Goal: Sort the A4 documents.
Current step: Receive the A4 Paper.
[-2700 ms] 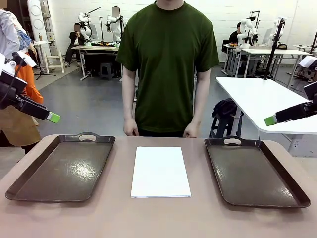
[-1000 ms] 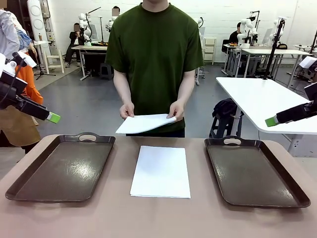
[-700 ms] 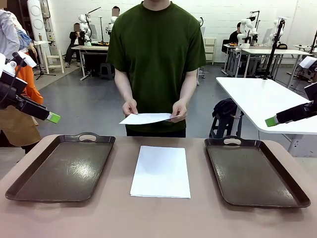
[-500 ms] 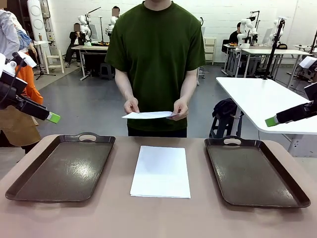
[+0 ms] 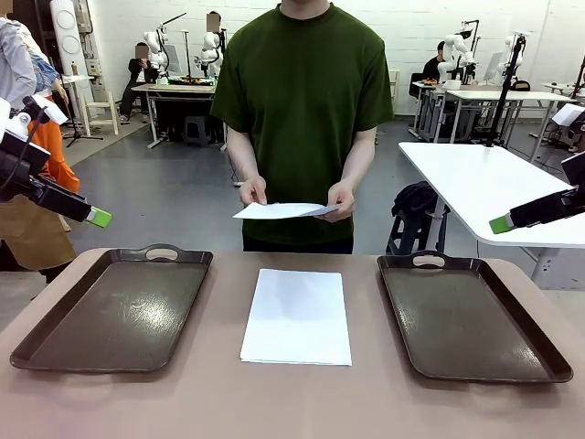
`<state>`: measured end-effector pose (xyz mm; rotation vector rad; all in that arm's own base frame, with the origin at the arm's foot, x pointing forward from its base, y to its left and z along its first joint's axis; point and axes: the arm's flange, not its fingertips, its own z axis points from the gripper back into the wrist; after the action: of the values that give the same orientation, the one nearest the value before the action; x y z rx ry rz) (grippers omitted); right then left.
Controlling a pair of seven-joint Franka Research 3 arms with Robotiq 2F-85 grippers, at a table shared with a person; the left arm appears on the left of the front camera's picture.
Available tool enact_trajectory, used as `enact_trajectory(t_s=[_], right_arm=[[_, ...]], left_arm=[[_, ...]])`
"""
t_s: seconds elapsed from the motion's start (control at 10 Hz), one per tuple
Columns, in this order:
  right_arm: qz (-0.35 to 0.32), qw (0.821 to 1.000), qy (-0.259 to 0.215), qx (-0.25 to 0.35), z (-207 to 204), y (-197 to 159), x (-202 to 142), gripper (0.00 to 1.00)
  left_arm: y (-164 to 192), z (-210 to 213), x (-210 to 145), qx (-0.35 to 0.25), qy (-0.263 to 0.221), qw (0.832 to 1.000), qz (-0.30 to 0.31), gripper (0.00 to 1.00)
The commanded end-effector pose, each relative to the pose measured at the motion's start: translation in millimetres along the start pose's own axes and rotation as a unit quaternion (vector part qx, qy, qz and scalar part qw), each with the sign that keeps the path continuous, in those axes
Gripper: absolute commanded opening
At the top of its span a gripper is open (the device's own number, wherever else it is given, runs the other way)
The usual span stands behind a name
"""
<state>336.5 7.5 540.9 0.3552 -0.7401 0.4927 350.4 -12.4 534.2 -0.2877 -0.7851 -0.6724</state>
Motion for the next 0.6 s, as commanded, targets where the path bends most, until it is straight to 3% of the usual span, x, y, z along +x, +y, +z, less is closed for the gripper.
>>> enact_trajectory(t_s=[0.0, 0.5], right_arm=[[0.001, 1.0, -0.008, 0.007, -1.1, -0.3, 1.4, 1.0], [0.001, 1.0, -0.008, 0.007, -1.1, -0.3, 1.4, 1.0]], left_arm=[[-0.2, 0.6, 0.3, -0.002, -0.003, 1.0, -0.003, 1.0], [-0.2, 0.6, 0.3, -0.002, -0.003, 1.0, -0.003, 1.0]])
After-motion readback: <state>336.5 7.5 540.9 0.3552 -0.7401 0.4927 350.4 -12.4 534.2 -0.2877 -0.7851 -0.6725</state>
